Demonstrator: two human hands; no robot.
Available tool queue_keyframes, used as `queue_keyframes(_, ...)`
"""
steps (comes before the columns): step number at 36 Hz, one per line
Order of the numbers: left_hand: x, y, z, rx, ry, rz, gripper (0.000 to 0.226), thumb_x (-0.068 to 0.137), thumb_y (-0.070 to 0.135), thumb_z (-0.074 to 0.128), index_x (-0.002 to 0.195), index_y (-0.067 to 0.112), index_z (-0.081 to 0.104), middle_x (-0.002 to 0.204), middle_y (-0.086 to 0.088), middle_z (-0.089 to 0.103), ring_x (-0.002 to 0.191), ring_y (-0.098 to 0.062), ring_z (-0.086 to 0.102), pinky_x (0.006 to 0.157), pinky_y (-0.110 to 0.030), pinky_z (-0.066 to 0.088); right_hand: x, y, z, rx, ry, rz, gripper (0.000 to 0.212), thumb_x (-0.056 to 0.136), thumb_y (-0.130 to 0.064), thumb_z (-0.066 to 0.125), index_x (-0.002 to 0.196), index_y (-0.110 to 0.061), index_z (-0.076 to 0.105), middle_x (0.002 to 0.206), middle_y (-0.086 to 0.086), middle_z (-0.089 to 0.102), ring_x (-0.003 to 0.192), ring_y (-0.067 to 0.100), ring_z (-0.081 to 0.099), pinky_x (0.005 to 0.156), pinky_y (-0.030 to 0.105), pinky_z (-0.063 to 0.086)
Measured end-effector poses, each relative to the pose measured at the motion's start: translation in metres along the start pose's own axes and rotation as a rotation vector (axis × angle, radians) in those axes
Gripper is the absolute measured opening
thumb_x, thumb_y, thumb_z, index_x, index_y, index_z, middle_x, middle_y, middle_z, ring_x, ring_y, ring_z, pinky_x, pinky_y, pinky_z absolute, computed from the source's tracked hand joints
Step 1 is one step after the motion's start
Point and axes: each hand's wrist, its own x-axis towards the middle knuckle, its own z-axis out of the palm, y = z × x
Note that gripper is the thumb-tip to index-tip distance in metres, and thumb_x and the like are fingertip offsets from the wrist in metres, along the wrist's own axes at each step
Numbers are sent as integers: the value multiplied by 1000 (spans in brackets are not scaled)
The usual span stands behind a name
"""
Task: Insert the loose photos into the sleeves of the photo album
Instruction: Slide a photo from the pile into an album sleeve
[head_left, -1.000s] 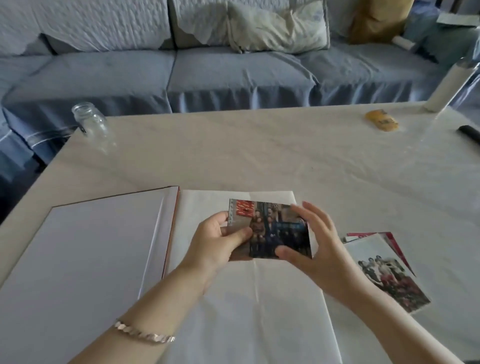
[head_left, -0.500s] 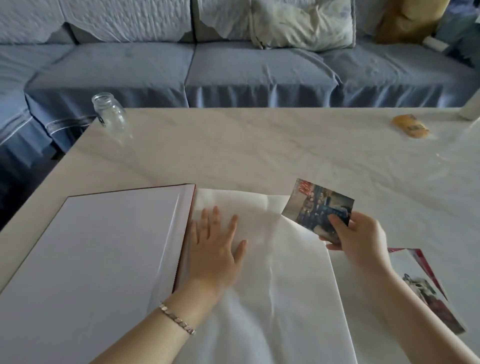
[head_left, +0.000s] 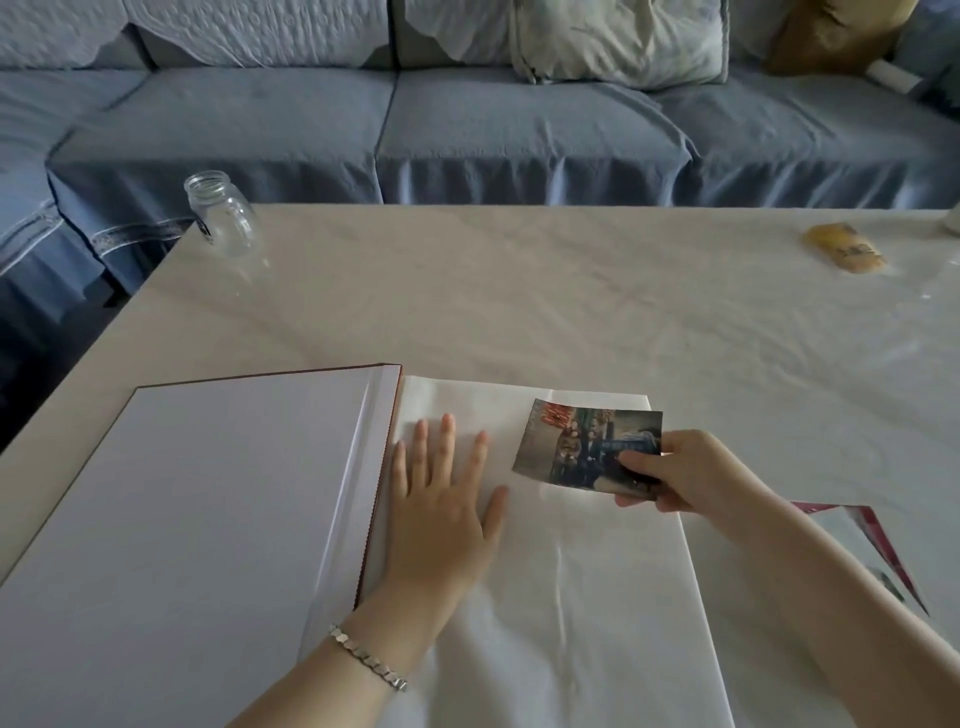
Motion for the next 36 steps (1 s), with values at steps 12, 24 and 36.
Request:
queue_keyframes(12, -2, 2, -2, -19, 2, 24, 55, 85, 48, 35, 126, 20, 60, 139, -17, 48, 131, -42, 40, 107, -51, 17, 32, -30, 45, -239, -167, -105, 20, 90, -15, 61, 71, -10, 58, 46, -4, 61, 33, 6, 54, 33, 15, 36)
queue_keyframes(24, 2, -39, -45, 199, -70, 25, 91, 80, 72, 17, 150, 14, 18, 159, -3, 7, 146, -25, -1, 112, -45, -11, 32, -20, 43, -186, 54, -199, 16, 87, 1, 56, 97, -11, 62, 54, -4, 62, 45, 14, 60, 65, 31, 58)
queue_keyframes(36, 0, -49, -33, 92, -190, -44, 111, 53, 78, -13, 150, 26, -5, 157, 13, -11, 143, -21, -22, 114, -49, -6, 26, -35, 70, -7, -48, -104, 9, 85, 7, 59, 83, 0, 65, 63, 9, 58, 36, 8, 54, 47, 16, 52)
